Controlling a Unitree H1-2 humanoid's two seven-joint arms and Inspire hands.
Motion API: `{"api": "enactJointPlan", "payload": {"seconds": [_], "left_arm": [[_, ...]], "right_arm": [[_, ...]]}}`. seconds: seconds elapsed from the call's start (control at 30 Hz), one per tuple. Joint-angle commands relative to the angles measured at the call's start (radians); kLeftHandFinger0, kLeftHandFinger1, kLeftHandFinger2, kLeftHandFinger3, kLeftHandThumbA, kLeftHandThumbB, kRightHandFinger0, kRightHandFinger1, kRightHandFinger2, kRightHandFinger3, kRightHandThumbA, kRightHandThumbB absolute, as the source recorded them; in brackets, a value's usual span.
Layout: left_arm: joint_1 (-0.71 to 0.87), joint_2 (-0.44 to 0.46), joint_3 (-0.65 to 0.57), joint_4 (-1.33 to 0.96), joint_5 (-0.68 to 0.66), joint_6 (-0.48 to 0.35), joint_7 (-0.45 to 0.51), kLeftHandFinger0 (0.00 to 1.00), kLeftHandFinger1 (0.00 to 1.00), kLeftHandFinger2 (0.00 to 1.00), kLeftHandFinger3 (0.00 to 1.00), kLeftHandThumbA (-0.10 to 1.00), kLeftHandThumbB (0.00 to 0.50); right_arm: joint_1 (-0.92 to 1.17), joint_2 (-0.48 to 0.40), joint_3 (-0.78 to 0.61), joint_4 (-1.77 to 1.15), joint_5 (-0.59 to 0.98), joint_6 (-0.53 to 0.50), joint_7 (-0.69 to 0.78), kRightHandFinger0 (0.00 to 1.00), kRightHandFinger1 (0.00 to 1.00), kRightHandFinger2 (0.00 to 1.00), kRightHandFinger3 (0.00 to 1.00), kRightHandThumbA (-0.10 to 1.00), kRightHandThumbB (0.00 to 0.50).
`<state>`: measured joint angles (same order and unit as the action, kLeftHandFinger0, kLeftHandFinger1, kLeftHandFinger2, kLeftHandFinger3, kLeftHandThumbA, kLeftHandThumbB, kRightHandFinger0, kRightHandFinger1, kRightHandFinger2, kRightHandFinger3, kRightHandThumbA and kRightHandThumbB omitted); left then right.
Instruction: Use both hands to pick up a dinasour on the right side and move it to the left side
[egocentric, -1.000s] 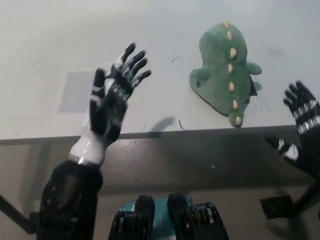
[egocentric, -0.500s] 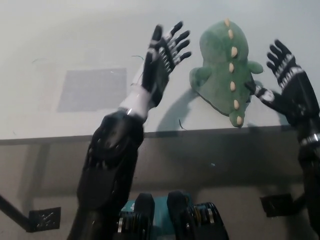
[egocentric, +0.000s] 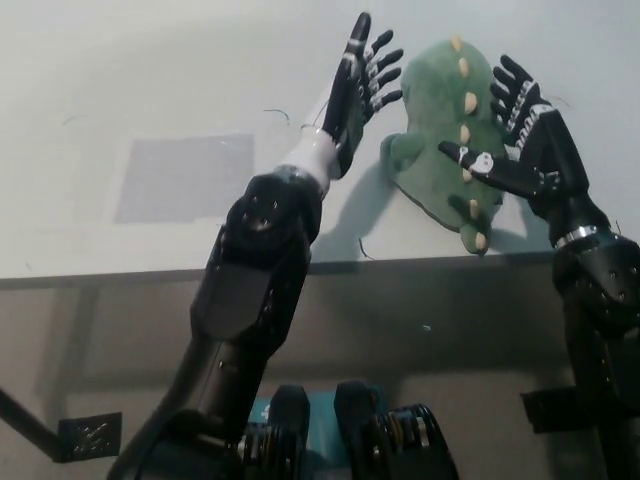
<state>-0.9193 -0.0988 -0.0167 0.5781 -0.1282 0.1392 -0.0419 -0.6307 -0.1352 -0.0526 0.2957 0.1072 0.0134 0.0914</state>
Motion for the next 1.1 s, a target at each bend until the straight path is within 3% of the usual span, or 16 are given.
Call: {"api": "enactJointPlan", "payload": {"seconds": [0.0,0.07,0.23,0.27,0.37,0.43,0.47,0.6,0.7,0.97,1.07], "left_arm": [[-0.071,-0.005,0.002,0.02,0.026,-0.041,0.023,1.0,1.0,1.0,1.0,1.0,0.304],[-0.072,-0.005,0.003,0.022,0.029,-0.036,0.026,1.0,1.0,1.0,1.0,1.0,0.293],[-0.039,0.013,0.006,-0.005,0.035,-0.026,0.02,1.0,1.0,1.0,1.0,1.0,0.32],[-0.028,0.024,0.009,-0.007,0.034,-0.022,0.016,1.0,1.0,1.0,1.0,1.0,0.322],[-0.018,0.035,0.011,0.002,0.035,-0.031,0.009,1.0,1.0,1.0,1.0,1.0,0.335],[-0.01,0.045,0.013,0.008,0.037,-0.032,0.007,1.0,1.0,1.0,1.0,1.0,0.348],[-0.002,0.048,0.02,0.009,0.031,-0.031,0.008,1.0,1.0,1.0,1.0,1.0,0.336],[0.013,0.048,0.019,0.017,0.036,-0.047,0.007,1.0,1.0,1.0,1.0,1.0,0.311],[0.009,0.051,0.02,0.024,0.035,-0.044,0.004,1.0,1.0,1.0,1.0,1.0,0.296],[0.007,0.042,0.013,0.069,0.031,-0.055,-0.019,1.0,1.0,1.0,1.0,1.0,0.335],[-0.003,0.037,0.013,0.101,0.019,-0.048,-0.039,1.0,1.0,1.0,1.0,1.0,0.403]], "right_arm": [[-0.063,-0.003,-0.001,0.011,-0.039,-0.038,-0.035,1.0,1.0,1.0,1.0,1.0,0.084],[-0.064,-0.007,-0.003,0.015,-0.041,-0.037,-0.034,1.0,1.0,1.0,1.0,1.0,0.087],[-0.048,-0.04,-0.033,0.018,-0.023,0.001,-0.031,1.0,1.0,1.0,1.0,1.0,0.105],[-0.035,-0.056,-0.048,0.024,-0.018,0.0,-0.034,1.0,1.0,1.0,1.0,1.0,0.068],[-0.022,-0.07,-0.066,0.033,-0.017,0.005,-0.039,1.0,1.0,1.0,1.0,1.0,0.089],[-0.02,-0.083,-0.075,0.058,-0.03,-0.011,-0.052,1.0,1.0,1.0,1.0,1.0,0.047],[-0.023,-0.092,-0.08,0.091,-0.035,-0.031,-0.057,1.0,1.0,1.0,1.0,1.0,0.057],[-0.018,-0.093,-0.092,0.109,-0.028,-0.046,-0.065,1.0,1.0,1.0,1.0,1.0,0.009],[-0.027,-0.094,-0.092,0.127,-0.028,-0.058,-0.063,1.0,1.0,1.0,1.0,1.0,0.017],[-0.025,-0.089,-0.068,0.123,-0.061,-0.06,-0.069,1.0,1.0,1.0,1.0,1.0,0.054],[-0.025,-0.088,-0.053,0.117,-0.076,-0.059,-0.067,1.0,1.0,1.0,1.0,1.0,0.034]]}}
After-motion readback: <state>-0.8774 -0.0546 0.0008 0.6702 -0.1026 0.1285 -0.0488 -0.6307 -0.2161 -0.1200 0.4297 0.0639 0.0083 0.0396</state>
